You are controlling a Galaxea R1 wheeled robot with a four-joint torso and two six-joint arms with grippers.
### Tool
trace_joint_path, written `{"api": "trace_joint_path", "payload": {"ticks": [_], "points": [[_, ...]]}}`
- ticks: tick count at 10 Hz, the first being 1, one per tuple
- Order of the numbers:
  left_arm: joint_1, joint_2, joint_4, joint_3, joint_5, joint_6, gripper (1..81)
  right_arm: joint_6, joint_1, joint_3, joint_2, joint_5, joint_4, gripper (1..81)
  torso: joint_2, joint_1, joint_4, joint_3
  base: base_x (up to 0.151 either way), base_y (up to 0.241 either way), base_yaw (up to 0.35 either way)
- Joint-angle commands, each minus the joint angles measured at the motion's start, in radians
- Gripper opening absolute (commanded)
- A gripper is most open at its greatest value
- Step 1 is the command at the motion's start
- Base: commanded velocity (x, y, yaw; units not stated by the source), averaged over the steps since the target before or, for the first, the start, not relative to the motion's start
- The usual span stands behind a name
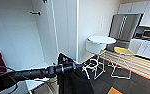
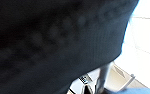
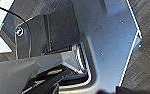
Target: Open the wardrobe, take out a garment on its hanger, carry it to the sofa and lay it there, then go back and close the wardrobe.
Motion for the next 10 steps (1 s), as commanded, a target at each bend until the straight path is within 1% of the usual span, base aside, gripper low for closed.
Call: {"api": "trace_joint_path", "payload": {"ticks": [1,5,10], "points": [[-0.167,-0.001,0.017,0.026,-0.02,0.011,1.0,-0.003,0.039,0.01,0.012,-0.065,0.0,81.1,0.0,0.0,0.0,0.0,0.0,0.0,-0.339],[-0.167,-0.009,0.018,0.035,-0.035,0.013,1.0,-0.004,0.036,0.011,0.013,-0.065,-0.002,81.1,0.0,0.0,0.0,0.0,0.0,0.0,-0.339],[-0.167,-0.009,0.018,0.04,-0.037,0.013,1.0,-0.004,0.033,0.014,0.015,-0.065,-0.002,81.1,0.0,0.0,0.0,0.0,0.0,0.0,-0.339]]}}
